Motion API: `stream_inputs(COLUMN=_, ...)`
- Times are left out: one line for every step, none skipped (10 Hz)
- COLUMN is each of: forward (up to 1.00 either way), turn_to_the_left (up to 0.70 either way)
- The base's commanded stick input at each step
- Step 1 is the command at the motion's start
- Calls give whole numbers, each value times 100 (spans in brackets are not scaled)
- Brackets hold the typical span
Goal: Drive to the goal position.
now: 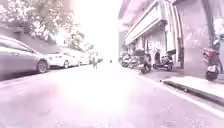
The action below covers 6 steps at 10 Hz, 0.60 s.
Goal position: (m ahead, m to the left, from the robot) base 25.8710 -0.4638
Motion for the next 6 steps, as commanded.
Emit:
stream_inputs(forward=3, turn_to_the_left=2)
stream_inputs(forward=3, turn_to_the_left=2)
stream_inputs(forward=3, turn_to_the_left=2)
stream_inputs(forward=3, turn_to_the_left=2)
stream_inputs(forward=3, turn_to_the_left=2)
stream_inputs(forward=3, turn_to_the_left=2)
